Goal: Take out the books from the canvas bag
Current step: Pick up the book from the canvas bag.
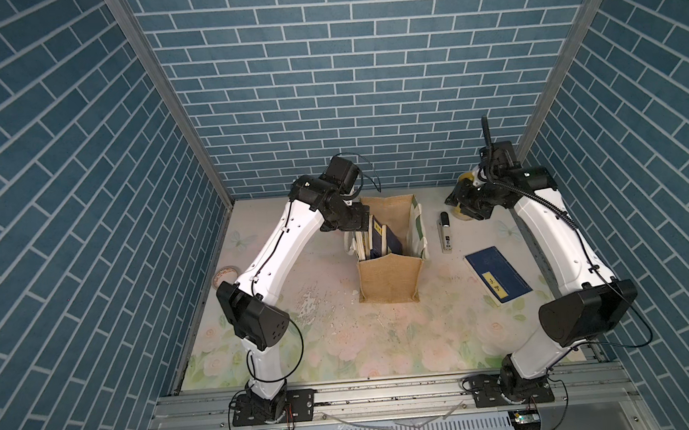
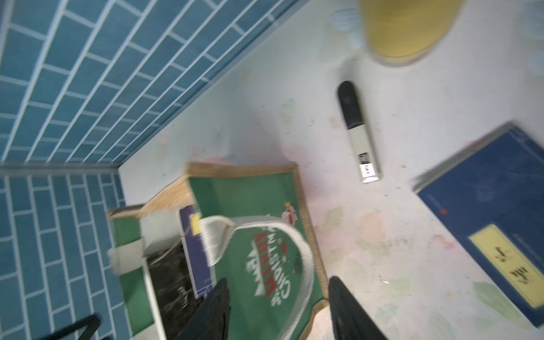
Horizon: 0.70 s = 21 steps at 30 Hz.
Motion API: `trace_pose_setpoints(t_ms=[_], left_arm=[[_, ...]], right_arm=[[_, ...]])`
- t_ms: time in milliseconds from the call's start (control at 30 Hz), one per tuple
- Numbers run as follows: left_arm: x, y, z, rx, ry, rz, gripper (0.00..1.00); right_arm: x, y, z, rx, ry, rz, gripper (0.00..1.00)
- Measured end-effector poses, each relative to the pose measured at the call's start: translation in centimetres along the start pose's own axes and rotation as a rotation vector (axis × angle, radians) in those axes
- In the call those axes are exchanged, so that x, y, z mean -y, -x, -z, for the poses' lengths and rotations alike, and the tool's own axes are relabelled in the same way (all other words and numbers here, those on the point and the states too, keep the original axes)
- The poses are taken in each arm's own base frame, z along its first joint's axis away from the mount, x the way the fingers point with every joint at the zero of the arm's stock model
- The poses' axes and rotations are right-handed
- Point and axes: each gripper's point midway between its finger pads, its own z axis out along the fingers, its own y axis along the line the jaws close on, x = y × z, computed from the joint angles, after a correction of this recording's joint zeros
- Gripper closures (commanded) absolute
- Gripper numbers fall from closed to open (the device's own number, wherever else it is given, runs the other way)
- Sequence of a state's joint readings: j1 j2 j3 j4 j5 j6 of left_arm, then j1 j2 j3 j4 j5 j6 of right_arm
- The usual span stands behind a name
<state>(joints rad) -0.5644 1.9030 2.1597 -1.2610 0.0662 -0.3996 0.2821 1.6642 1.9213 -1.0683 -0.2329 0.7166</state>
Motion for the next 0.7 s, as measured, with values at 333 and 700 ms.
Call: trace_pose_setpoints(t_ms=[333,700], left_arm=[[0.8,-1.8,-3.0,-0.080,-0.063,0.098,0.25],[0.6,-4.0,-3.5,-0.127,-0.089,0.131,0.31]], right_arm=[[-8.0,-4.0,-1.8,-0.124,0.117,0.162,0.47],[-8.5,-8.8,-7.6,-0.288,0.050,0.208,0.50]])
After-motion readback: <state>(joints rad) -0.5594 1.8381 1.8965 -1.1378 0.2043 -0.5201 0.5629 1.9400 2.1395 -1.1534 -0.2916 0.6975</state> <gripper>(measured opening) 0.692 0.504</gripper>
